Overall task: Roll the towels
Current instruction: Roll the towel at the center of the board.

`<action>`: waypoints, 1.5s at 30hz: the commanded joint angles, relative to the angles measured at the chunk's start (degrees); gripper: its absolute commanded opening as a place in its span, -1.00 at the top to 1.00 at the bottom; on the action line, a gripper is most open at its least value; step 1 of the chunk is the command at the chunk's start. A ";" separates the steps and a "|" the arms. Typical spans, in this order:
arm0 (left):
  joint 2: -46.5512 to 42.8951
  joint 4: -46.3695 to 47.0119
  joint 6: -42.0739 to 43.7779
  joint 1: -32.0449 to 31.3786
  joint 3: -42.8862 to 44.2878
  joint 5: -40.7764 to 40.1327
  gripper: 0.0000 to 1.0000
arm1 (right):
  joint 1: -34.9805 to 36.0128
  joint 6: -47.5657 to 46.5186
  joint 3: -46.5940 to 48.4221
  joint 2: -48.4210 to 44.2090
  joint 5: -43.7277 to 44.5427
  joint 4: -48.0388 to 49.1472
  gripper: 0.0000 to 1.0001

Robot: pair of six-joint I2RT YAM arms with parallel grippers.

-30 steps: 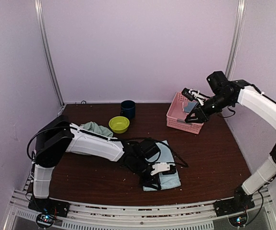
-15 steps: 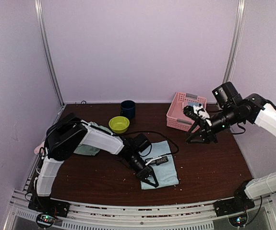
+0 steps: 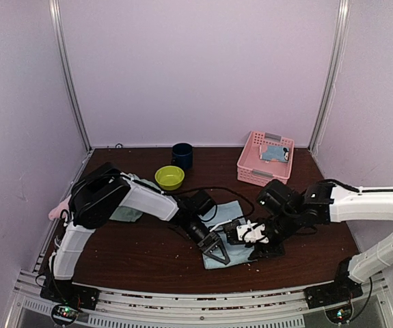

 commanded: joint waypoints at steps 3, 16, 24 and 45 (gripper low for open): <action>2.92 0.66 -1.55 0.22 -2.47 -2.53 0.92 | 4.10 4.05 -3.14 7.58 10.17 16.23 0.22; 1.87 0.60 -1.35 0.22 -2.10 -3.47 0.91 | 4.81 2.86 -2.59 14.96 6.56 16.16 0.73; -5.44 -2.45 2.63 1.62 -5.43 -11.63 0.58 | 1.63 3.42 1.17 17.91 -1.41 10.05 0.98; -52.32 11.27 31.99 -10.36 -32.29 -73.36 0.05 | -14.04 2.72 31.18 48.94 -25.72 -22.83 1.00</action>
